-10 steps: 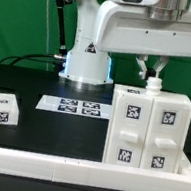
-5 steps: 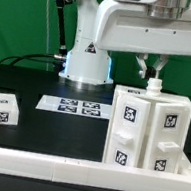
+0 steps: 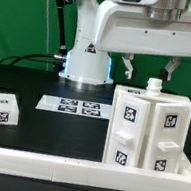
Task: Assemble cabinet
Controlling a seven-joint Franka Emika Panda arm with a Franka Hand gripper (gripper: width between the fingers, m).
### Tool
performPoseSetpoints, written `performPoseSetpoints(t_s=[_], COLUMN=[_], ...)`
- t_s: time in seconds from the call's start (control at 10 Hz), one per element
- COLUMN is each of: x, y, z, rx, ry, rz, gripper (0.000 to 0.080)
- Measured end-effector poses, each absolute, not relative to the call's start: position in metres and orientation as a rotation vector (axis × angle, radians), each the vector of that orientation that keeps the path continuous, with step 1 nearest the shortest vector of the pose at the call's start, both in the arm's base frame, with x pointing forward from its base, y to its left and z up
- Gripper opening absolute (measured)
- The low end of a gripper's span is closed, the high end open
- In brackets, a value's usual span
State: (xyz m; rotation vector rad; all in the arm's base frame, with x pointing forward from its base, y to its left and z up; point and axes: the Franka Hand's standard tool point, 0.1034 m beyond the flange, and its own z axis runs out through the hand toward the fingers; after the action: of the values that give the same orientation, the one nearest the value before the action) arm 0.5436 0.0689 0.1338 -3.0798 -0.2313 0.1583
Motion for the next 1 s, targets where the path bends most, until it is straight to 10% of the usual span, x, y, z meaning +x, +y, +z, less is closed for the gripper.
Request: performPoseSetpoints(t_s=[0.2,0.6,1.0], x=[0.512,0.487,0.488], y=[0.034,-0.058,-0.062], z=[0.116,0.102,0.102], rx=[-3.088,-3.082,-3.073], ry=[-0.266,-0.443,-0.487], rz=[0.15,0.134,0.138], gripper=[0.0764,0.0798,0.0796])
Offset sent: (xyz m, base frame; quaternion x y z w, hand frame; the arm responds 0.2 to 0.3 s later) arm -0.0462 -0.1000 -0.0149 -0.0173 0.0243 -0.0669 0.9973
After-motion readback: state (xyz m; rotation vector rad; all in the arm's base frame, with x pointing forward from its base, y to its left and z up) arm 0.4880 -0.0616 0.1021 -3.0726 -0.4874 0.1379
